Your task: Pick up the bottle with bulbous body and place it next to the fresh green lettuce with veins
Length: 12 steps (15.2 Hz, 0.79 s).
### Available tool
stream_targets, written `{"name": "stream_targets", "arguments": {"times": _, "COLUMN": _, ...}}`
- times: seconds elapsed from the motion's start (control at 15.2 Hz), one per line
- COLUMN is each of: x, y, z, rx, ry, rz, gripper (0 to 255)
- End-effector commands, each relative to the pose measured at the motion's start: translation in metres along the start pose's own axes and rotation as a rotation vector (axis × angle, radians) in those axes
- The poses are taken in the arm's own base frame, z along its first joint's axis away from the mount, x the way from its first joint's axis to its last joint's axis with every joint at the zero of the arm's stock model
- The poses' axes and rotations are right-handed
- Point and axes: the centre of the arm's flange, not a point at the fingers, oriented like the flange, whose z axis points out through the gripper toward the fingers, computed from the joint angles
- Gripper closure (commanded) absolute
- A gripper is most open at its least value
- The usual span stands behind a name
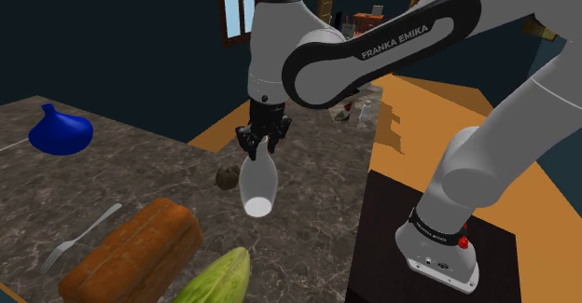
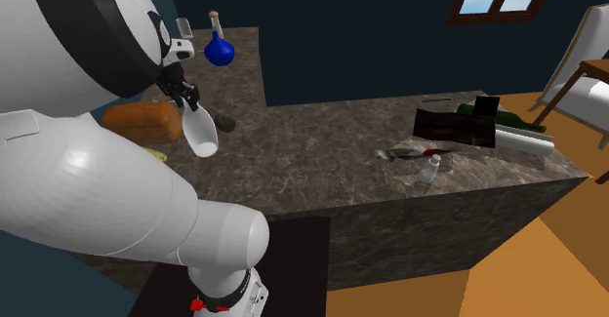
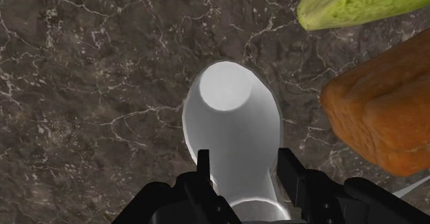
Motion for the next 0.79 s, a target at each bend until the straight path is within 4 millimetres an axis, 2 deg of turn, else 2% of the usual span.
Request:
{"name": "stream_targets", "arguments": {"times": 0.0, "x": -0.0016, "y": -0.0003, "z": 0.0122, "rx": 0.001, "ry": 0.001, "rz": 0.0, "gripper": 255}}
{"name": "stream_targets", "arguments": {"times": 0.53, "x": -0.0016, "y": -0.0003, "z": 0.0122, "rx": 0.001, "ry": 0.001, "rz": 0.0, "gripper": 255}}
{"name": "stream_targets", "arguments": {"times": 0.59, "x": -0.0016, "y": -0.0003, "z": 0.0121, "rx": 0.001, "ry": 0.001, "rz": 0.0, "gripper": 0}}
{"name": "stream_targets", "arguments": {"times": 0.73, "x": -0.0016, "y": -0.0002, "z": 0.0121, "rx": 0.001, "ry": 0.001, "rz": 0.0, "gripper": 0}}
